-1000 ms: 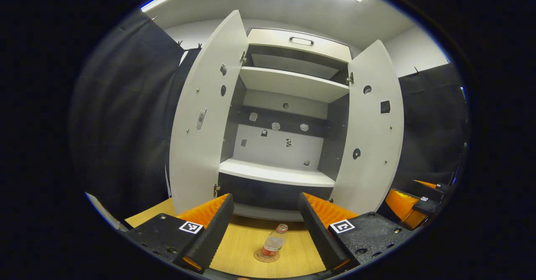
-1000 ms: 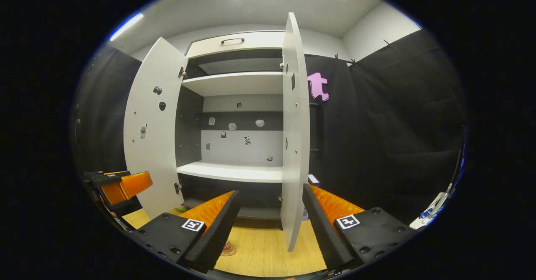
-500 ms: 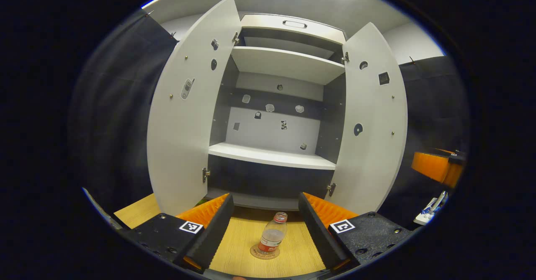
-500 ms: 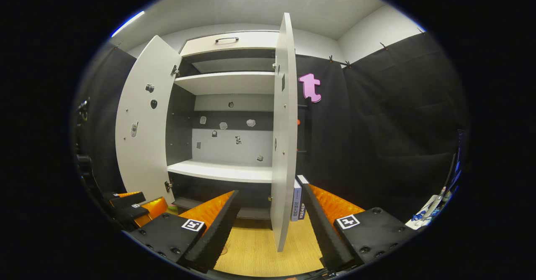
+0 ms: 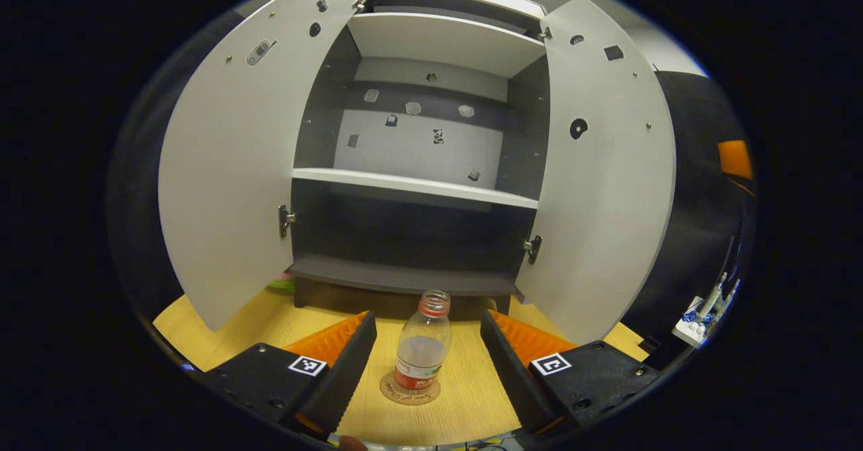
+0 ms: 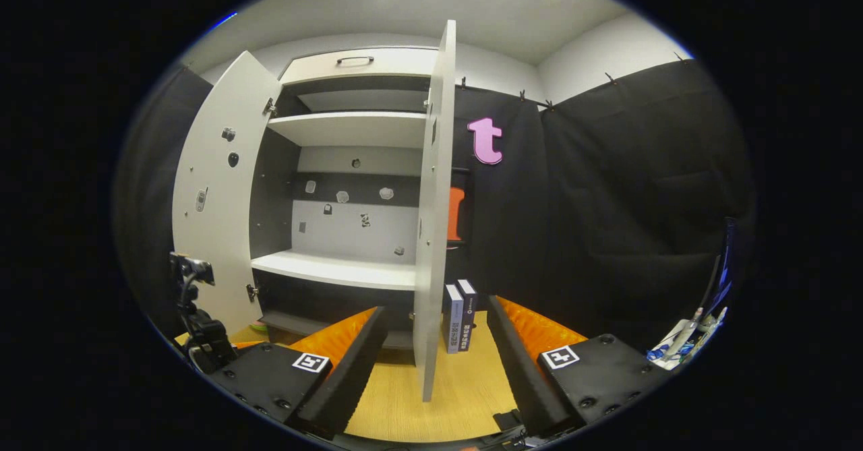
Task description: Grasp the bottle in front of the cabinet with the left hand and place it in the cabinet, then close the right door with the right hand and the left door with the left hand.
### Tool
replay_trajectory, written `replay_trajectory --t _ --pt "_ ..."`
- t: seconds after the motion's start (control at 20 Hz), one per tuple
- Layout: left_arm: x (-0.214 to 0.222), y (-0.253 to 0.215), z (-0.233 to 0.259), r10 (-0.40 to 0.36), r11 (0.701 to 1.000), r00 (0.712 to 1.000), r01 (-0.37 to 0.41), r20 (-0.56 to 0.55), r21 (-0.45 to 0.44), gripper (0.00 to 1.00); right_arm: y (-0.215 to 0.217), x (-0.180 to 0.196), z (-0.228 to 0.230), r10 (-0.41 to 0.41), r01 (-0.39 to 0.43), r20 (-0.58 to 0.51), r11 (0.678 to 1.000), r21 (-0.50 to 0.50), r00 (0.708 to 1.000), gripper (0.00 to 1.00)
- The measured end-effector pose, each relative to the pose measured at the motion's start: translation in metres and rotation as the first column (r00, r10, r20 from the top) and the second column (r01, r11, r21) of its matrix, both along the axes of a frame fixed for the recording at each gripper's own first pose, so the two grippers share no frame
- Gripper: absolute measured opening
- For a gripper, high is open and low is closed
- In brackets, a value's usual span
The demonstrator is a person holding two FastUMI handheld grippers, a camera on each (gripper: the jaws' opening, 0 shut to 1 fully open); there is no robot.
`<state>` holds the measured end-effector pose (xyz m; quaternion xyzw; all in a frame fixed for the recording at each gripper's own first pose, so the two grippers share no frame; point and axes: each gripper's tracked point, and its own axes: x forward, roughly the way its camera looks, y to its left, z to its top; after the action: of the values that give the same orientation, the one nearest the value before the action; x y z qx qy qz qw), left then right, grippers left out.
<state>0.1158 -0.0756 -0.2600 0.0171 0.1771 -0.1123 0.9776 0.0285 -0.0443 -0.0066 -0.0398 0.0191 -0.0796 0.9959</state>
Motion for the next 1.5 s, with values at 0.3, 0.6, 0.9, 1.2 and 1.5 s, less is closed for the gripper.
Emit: replay_trajectory --t 0.3,0.6,0.9,1.2,1.5 --pt "0.017 -0.004 -0.05 -0.006 0.999 0.998 0.008 -0.068 0.042 0.95 -0.023 -0.005 -0.002 -0.05 0.05 -0.015 0.998 -0.024 0.999 0.98" --pt "0.033 -0.01 -0.088 -0.007 0.996 0.994 0.017 -0.113 0.09 0.95 -0.042 -0.002 -0.011 -0.087 0.086 -0.048 0.996 -0.024 0.995 0.98" --pt "0.041 -0.008 -0.107 0.007 0.992 0.991 0.01 -0.132 0.127 0.92 -0.051 0.0 -0.018 -0.103 0.101 -0.073 0.994 -0.04 0.992 0.98" --pt "0.038 -0.01 -0.078 -0.019 0.994 0.991 0.033 -0.135 0.106 0.76 -0.051 0.001 -0.024 -0.089 0.087 -0.08 0.996 -0.025 0.993 0.98" --pt "0.029 -0.005 -0.002 -0.043 0.994 0.993 0.053 -0.106 0.092 0.76 -0.042 0.002 -0.022 -0.06 0.061 -0.064 0.998 0.012 0.996 0.98"
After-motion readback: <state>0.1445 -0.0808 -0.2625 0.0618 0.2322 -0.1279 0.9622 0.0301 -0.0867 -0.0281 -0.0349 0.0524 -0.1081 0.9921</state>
